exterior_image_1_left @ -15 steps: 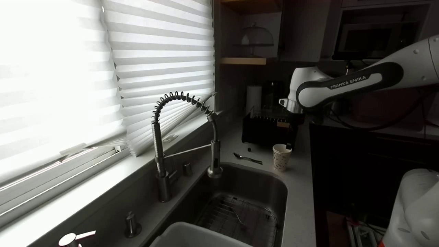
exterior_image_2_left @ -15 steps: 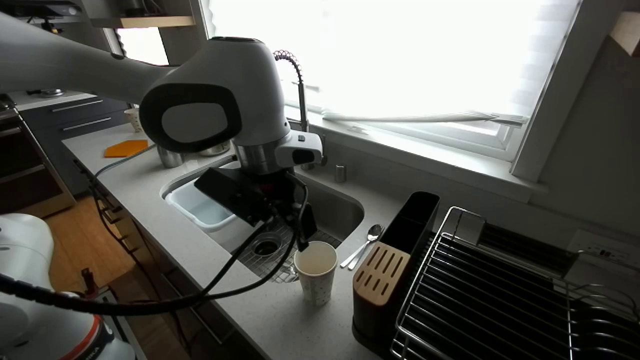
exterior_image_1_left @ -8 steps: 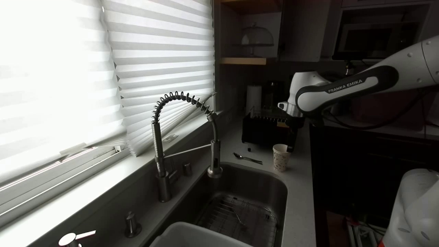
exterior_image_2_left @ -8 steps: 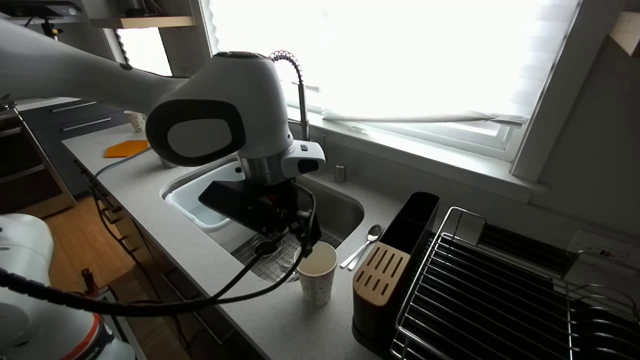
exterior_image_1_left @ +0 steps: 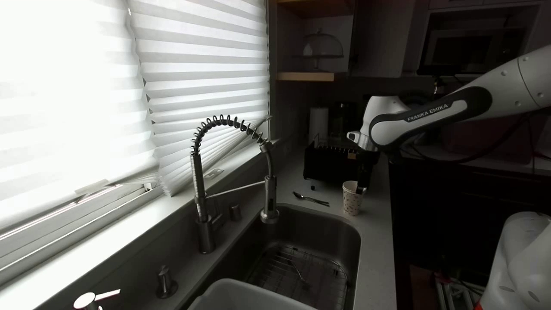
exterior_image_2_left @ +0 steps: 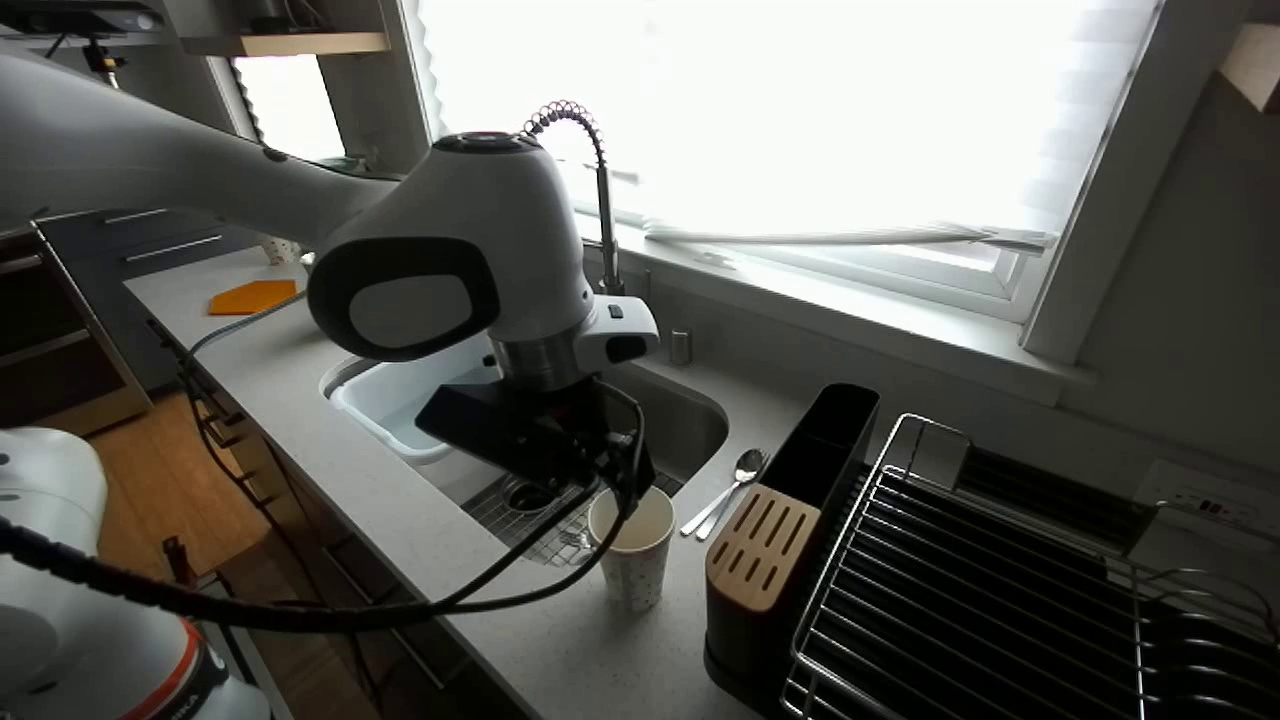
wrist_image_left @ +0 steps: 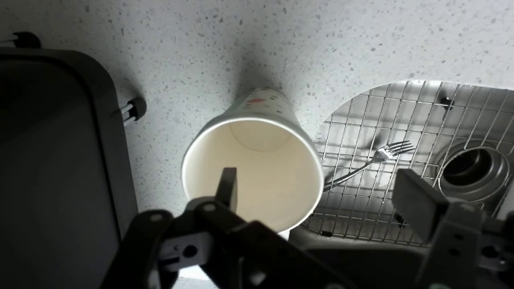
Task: Unstack the cups, then stack the cups back together
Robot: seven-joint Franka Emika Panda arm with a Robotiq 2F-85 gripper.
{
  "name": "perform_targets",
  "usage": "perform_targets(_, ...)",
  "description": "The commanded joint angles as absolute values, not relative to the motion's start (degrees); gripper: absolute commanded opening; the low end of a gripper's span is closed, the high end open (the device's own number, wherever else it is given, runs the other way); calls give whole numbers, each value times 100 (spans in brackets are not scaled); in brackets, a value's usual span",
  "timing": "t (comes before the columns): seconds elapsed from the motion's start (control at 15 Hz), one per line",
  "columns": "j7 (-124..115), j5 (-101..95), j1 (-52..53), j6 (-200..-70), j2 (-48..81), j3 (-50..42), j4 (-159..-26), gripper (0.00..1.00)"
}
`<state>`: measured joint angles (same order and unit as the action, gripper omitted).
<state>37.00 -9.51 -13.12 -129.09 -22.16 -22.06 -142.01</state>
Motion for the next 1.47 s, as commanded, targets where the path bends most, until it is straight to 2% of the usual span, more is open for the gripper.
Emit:
perform_targets(0.0, 3957, -734, -1266, -13127, -2141, -2305, -14294, 73)
perform_targets(0.07, 3983, -709, -1271, -13143, -2131, -2302, -14298, 70)
perform_targets(0.2, 4035, -665, -1277, -13184, -2115, -2301, -14319, 53)
perform_targets(0.67, 4158, -655, -1310, -13204, -2061, -2301, -14302, 1)
perform_targets(1.13, 3829, -1129, -1532, -13435, -2034, -2165, -14261, 1)
perform_targets(1.2, 4190, -573, -1304, -13013, -2083, -2368, -14154, 1)
perform_targets(1.27, 3641, -1212, -1598, -13787, -2078, -2135, -14276, 1)
perform_targets(1.4, 3745, -947, -1488, -13672, -2071, -2234, -14158, 1)
